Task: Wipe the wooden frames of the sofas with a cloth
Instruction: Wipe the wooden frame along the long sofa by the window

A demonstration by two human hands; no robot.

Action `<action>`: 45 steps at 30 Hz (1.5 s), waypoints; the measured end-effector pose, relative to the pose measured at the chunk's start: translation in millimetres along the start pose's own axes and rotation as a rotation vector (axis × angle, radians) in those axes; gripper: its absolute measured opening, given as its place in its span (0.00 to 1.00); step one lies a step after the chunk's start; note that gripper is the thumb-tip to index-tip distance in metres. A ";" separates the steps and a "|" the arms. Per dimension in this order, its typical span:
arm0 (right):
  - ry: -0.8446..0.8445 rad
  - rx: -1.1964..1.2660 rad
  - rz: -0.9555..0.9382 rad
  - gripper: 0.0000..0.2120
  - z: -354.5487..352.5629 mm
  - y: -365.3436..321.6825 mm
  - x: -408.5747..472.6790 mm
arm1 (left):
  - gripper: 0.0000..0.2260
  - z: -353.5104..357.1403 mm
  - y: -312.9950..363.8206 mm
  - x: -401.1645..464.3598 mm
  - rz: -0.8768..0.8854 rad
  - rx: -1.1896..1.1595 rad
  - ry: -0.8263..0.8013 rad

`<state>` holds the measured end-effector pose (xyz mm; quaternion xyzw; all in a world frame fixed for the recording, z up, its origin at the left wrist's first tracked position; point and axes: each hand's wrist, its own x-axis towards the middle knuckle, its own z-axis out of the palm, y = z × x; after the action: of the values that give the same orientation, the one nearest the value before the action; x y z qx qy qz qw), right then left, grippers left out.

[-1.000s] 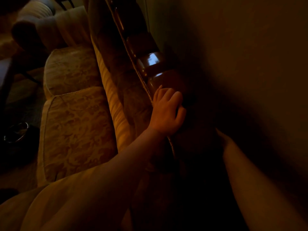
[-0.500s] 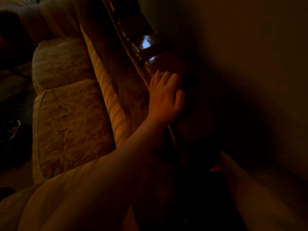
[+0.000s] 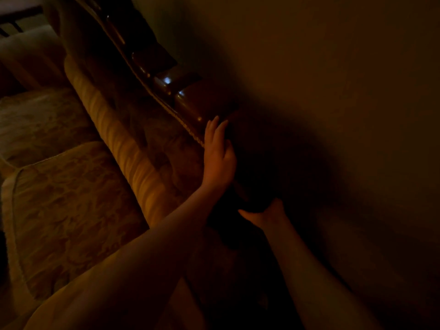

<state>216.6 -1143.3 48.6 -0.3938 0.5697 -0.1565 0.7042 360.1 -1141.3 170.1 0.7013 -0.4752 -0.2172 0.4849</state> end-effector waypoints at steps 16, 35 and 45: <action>0.421 -0.489 -0.546 0.26 123.4 -112.4 -84.5 | 0.16 -95.1 -4.7 -42.4 -0.132 0.033 -0.392; 0.579 -0.290 -0.527 0.34 67.6 -58.3 -39.4 | 0.14 -21.3 -28.7 -15.5 -0.616 0.037 -0.633; 0.586 -0.561 -0.598 0.24 42.5 -85.0 -62.8 | 0.15 -17.5 -3.8 -39.5 -0.554 -0.025 -0.925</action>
<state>256.3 -1139.8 155.3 -0.6534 0.6258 -0.2962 0.3062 357.4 -1098.1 168.2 0.6257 -0.4336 -0.6290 0.1576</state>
